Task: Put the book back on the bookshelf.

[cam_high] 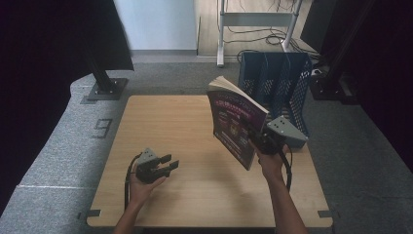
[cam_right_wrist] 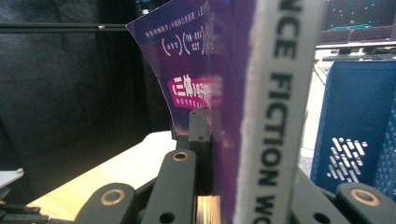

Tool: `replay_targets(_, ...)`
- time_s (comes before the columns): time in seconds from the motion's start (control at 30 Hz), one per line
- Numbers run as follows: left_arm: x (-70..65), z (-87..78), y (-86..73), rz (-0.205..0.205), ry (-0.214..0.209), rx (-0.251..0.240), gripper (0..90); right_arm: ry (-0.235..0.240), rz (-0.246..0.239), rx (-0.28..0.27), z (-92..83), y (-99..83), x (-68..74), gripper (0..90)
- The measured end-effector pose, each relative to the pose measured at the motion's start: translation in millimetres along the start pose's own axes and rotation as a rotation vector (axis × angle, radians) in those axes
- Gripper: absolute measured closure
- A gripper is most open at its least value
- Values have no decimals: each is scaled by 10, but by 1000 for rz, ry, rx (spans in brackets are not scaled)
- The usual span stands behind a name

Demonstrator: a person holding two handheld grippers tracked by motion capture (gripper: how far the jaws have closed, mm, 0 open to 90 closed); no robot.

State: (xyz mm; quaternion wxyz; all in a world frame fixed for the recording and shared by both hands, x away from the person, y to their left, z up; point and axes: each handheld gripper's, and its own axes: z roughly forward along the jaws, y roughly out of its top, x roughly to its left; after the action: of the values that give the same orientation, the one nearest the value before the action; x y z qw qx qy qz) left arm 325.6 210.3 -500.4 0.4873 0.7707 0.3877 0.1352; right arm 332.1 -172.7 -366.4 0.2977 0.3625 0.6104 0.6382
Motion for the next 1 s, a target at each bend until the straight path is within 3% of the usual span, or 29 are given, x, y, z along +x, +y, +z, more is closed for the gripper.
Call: replay_targets(1.0,-10,1,3,11,-7,5,532,-73,1,-31,-51,217,-182,818)
